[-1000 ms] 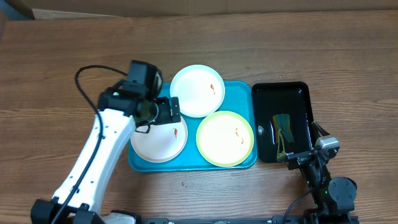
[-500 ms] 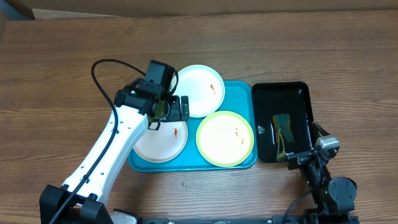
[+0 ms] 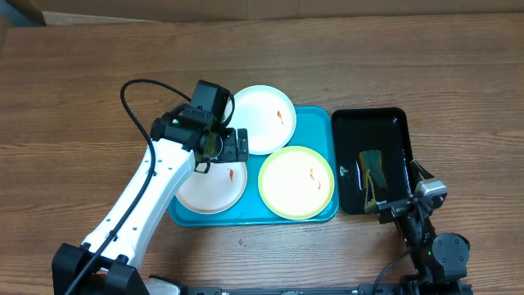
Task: Clean dirty plates on tray and stack at the side
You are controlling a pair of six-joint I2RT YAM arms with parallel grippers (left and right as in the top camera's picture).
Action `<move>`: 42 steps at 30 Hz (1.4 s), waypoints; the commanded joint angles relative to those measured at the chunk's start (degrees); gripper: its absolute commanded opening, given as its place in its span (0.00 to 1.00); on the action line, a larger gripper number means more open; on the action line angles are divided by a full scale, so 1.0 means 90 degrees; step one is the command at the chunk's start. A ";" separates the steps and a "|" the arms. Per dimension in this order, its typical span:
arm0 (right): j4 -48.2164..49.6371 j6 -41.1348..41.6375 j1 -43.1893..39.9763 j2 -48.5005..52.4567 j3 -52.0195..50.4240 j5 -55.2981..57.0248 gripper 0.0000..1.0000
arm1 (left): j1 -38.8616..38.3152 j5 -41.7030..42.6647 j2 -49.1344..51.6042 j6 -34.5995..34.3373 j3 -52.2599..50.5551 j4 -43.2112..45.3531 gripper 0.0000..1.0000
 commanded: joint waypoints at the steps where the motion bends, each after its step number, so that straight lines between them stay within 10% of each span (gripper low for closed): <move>1: 0.0029 0.0041 0.0029 0.0002 -0.0068 0.0056 1.00 | -0.0046 0.0053 0.0034 -0.0109 0.0070 0.0027 1.00; 42: 0.0029 0.0041 0.0029 0.0002 -0.0068 0.0056 1.00 | -0.0046 0.0032 0.0034 -0.0107 0.0070 0.0272 1.00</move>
